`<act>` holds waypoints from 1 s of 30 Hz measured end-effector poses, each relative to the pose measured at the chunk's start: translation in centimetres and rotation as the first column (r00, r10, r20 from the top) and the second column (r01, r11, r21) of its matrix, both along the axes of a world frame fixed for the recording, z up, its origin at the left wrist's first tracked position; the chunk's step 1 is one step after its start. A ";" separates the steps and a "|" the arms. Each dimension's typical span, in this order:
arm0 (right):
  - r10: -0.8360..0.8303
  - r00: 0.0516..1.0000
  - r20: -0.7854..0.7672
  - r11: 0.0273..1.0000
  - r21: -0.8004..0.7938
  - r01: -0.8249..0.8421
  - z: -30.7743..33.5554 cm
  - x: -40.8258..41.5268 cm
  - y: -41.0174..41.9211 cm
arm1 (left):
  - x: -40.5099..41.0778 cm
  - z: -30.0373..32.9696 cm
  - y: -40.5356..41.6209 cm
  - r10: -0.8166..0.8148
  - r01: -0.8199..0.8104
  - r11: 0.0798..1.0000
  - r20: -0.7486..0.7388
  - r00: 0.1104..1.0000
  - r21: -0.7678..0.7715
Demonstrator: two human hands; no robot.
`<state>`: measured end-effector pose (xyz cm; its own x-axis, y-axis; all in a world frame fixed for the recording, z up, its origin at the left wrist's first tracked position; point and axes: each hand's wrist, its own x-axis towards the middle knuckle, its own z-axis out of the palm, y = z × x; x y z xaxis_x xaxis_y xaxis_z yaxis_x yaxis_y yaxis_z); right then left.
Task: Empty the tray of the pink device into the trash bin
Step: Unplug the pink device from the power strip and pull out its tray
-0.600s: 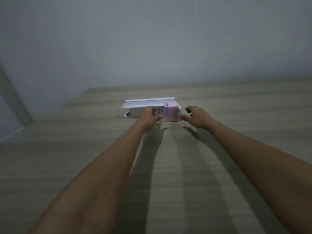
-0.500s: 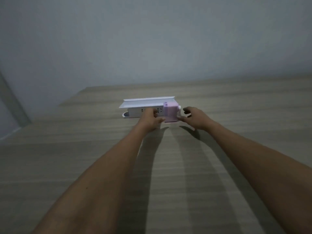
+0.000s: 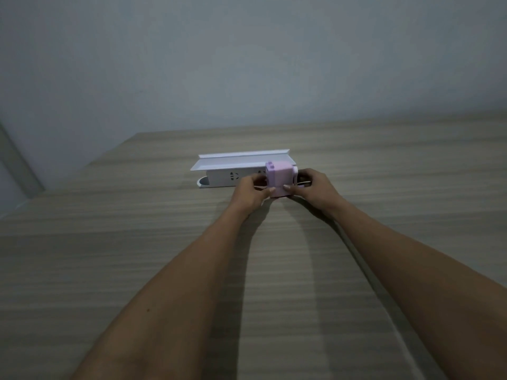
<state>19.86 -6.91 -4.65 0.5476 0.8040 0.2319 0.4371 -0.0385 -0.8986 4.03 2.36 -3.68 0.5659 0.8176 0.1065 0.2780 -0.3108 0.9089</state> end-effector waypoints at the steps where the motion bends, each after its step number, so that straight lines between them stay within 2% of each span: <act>1: -0.004 1.000 -0.006 1.000 -0.014 0.004 -0.1 0.0 -0.1 | -0.1 0.1 -0.3 -0.003 0.003 1.000 0.000 1.000 -0.004; 5: 0.012 1.000 -0.005 0.999 -0.052 -0.012 -0.3 -0.3 -0.6 | -0.9 0.0 -1.1 -0.031 0.031 0.999 -0.010 0.999 0.032; 7: 0.055 0.998 -0.008 0.998 -0.015 -0.055 1.3 -6.0 -5.3 | -7.4 1.5 -5.5 -0.042 0.041 0.998 0.013 0.999 0.040; 15: 0.017 0.999 0.048 0.999 0.031 -0.018 3.3 -6.4 -6.6 | -7.7 3.4 -6.9 -0.030 0.027 0.998 0.050 0.998 0.063; 26: 0.029 0.996 0.087 0.997 0.070 -0.035 2.8 -13.7 -14.9 | -15.5 2.5 -14.9 -0.067 0.062 0.996 0.090 0.994 0.063; 30: 0.024 0.995 0.100 0.999 0.032 -0.028 2.1 -15.2 -17.4 | -17.2 2.1 -17.4 -0.090 0.085 0.995 0.101 0.991 0.060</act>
